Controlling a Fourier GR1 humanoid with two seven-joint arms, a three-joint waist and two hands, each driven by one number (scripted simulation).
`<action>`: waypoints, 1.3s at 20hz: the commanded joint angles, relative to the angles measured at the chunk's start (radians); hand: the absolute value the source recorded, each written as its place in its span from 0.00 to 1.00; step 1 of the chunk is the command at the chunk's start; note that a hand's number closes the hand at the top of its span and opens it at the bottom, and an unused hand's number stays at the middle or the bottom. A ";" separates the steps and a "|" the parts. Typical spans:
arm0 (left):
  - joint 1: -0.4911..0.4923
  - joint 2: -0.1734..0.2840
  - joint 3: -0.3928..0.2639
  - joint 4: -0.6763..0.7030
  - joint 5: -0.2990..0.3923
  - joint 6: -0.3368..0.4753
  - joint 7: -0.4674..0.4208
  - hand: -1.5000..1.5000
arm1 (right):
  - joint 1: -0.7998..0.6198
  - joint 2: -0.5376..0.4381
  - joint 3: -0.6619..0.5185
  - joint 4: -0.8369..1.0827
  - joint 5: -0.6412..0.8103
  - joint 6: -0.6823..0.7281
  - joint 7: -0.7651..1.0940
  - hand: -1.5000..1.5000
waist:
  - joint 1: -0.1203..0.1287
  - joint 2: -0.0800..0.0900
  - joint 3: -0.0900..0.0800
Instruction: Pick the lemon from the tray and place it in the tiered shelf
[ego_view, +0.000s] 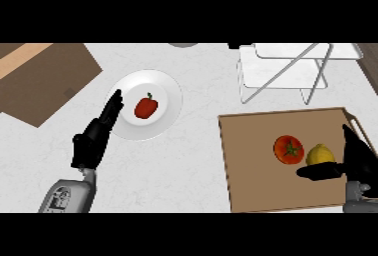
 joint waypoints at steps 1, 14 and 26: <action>-0.071 -0.019 0.016 0.051 -0.010 -0.005 0.033 0.50 | 0.026 -0.014 -0.056 0.071 -0.020 0.009 -0.120 0.00 | -0.003 0.000 0.000; -0.045 -0.029 0.056 0.067 -0.027 -0.033 -0.032 0.50 | 0.025 0.028 -0.007 0.057 0.124 0.085 -0.127 1.00 | -0.002 0.000 0.000; -0.053 -0.042 0.000 -0.007 -0.044 -0.041 0.046 0.50 | -0.386 0.326 0.610 0.277 0.208 -0.040 0.002 1.00 | 0.047 0.006 0.001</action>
